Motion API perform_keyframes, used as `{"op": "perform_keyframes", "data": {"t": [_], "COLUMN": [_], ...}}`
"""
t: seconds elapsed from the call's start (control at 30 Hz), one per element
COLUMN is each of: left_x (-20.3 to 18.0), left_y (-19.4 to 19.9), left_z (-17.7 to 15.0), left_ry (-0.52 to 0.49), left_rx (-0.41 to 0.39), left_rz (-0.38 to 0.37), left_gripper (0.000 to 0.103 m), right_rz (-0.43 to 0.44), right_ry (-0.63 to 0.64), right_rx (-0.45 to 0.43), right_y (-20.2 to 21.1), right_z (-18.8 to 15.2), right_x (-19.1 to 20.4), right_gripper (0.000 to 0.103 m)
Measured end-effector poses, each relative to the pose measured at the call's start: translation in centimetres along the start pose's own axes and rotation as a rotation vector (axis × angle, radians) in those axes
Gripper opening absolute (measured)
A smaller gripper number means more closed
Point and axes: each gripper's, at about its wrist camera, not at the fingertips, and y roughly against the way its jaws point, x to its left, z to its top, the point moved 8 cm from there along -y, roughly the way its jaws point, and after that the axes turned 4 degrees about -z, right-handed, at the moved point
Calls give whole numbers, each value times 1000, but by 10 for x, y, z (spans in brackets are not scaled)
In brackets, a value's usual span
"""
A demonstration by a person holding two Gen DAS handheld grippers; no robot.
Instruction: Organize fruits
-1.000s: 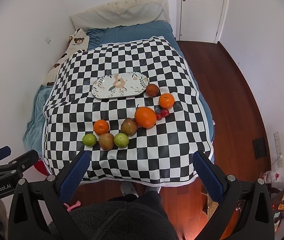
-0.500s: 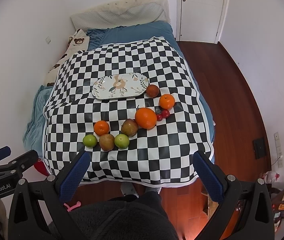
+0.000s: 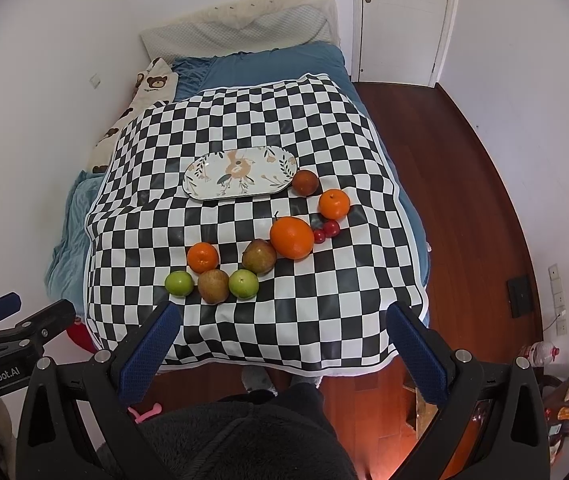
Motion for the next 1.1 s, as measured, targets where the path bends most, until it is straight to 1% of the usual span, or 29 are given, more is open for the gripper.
{"op": "perform_keyframes", "data": {"t": [0.53,0.6,0.67,0.73,0.77,0.9,0.97,1.03,1.1], "left_x": [0,2,9,18,22,42,48,52,58], "left_y": [-1,-2,-8,-19,-27,-65,-93,-119,-152], "left_z": [1,3,8,17,21,37,42,41,39], "left_ry": [-1,7,23,47,59,71,55,47,59], "left_rx": [0,-15,-26,-37,-43,-43,-11,35,106], "left_rz": [0,15,44,79,83,143,164,180,170], "left_gripper": [103,103,103,103,103,103,103,103,103], "right_rz": [0,2,23,29,30,67,93,94,102], "right_ry": [-1,-5,-20,-44,-51,-100,-128,-147,-161], "right_rx": [0,-4,-11,-22,-19,33,75,114,143], "right_y": [-5,-7,-12,-25,-29,-88,-125,-160,-187], "right_z": [4,6,9,16,17,22,21,19,19], "right_x": [4,4,3,-3,-7,-9,-11,-14,-16], "right_gripper": [103,103,103,103,103,103,103,103,103]}}
